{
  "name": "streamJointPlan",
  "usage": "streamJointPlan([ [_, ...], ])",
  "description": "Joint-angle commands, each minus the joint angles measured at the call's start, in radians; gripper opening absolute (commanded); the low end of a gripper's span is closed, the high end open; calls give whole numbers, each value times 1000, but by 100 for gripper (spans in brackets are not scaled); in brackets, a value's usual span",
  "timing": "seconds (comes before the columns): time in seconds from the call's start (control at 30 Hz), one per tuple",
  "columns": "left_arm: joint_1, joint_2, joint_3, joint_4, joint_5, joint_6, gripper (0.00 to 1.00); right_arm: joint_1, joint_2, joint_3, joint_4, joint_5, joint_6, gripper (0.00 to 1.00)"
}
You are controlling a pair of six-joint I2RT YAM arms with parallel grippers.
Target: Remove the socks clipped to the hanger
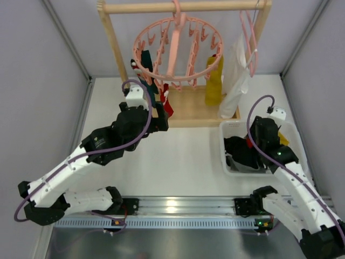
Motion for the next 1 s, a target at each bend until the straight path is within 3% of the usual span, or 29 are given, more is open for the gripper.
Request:
streamJointPlan([
  [0.0,0,-93,-66,13,-18,34,98,-61,49,-13,62,-152,-18,54],
  [0.07,-2,-145,-107,-6,-40,24,98,-59,42,3,62,-164,-9,78],
  [0.2,0,-229,-166,-37,-52,31,98,-56,0,59,53,-213,-30,93],
  [0.23,0,-239,-172,-62,-81,36,98,-53,-11,66,70,-292,-41,98],
  [0.3,1,-237,-164,-110,-116,36,98,-48,-28,60,137,-420,-37,100],
  [0.33,0,-229,-154,-139,-121,30,99,-47,-22,53,213,-554,-24,100],
  [0.43,0,-239,-149,-170,-55,62,98,-6,32,32,374,-692,45,99],
  [0.47,0,-254,-156,-169,-66,86,98,30,44,26,404,-675,51,99],
  [0.63,0,-242,-179,-161,-219,93,98,416,206,122,484,-246,-33,99],
  [0.7,27,-231,-176,-159,-157,73,98,538,280,132,551,-55,-56,99],
  [0.73,66,-232,-176,-158,-111,71,98,570,300,112,599,-10,-70,99],
  [0.77,178,-240,-189,-146,-30,68,98,591,320,89,713,22,-69,99],
  [0.87,400,-278,-259,-66,84,120,98,621,364,12,916,-6,-72,99],
  [0.97,521,-289,-293,-46,149,130,98,627,459,90,862,-49,-113,99],
])
